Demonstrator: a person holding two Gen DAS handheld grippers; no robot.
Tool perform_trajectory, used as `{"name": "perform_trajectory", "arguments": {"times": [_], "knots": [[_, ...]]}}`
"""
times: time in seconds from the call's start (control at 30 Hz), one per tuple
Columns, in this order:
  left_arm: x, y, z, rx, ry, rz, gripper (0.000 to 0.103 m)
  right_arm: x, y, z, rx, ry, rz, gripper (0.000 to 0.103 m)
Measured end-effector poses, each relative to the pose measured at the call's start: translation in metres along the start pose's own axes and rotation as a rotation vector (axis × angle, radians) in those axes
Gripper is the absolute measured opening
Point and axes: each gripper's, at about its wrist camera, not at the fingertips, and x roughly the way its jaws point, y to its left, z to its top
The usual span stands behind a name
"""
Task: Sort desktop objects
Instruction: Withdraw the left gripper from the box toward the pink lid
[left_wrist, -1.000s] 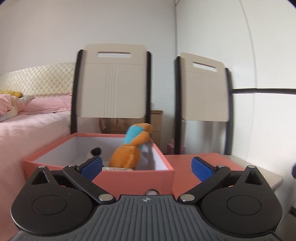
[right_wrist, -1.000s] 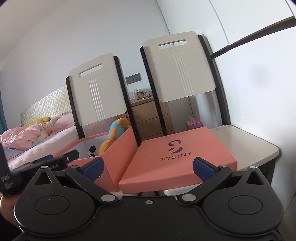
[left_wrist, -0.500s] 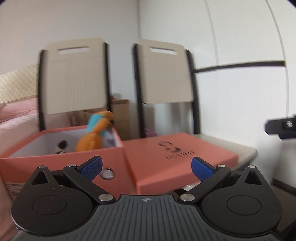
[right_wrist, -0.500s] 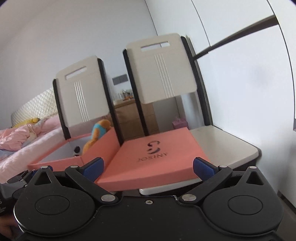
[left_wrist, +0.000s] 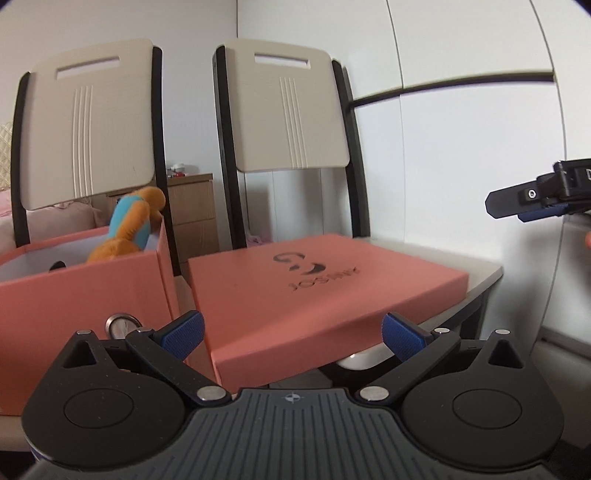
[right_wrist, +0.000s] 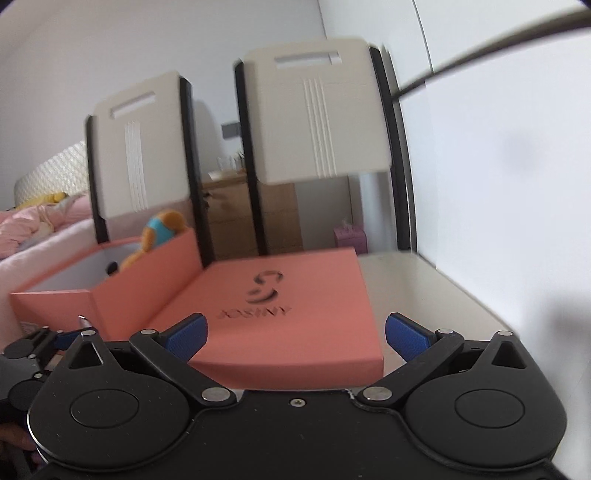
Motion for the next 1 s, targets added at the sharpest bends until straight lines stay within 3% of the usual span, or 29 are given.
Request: {"name": "perform_trajectory", "arguments": {"times": [0.13, 0.3, 0.43, 0.67, 0.8, 1.0], "knots": [[0.016, 0.006, -0.009, -0.019, 0.029, -0.006, 0.103, 0.024, -0.011, -0.006, 0.107, 0.069, 0.026, 0.102], [0.015, 0.013, -0.013, -0.037, 0.033, -0.013, 0.103, 0.036, -0.009, -0.005, 0.154, 0.046, 0.066, 0.102], [-0.010, 0.020, 0.000, -0.047, -0.047, 0.002, 0.103, 0.040, 0.000, -0.002, 0.168, 0.048, 0.079, 0.102], [-0.039, 0.035, 0.036, -0.006, -0.190, 0.162, 0.103, 0.049, 0.019, 0.002, 0.135, 0.088, 0.086, 0.102], [-0.027, 0.042, 0.048, 0.011, -0.120, 0.189, 0.103, 0.054, 0.024, 0.004, 0.135, 0.107, 0.076, 0.102], [-0.008, 0.053, 0.054, -0.033, 0.003, 0.145, 0.103, 0.051, 0.025, 0.009, 0.140, 0.085, 0.075, 0.102]]}}
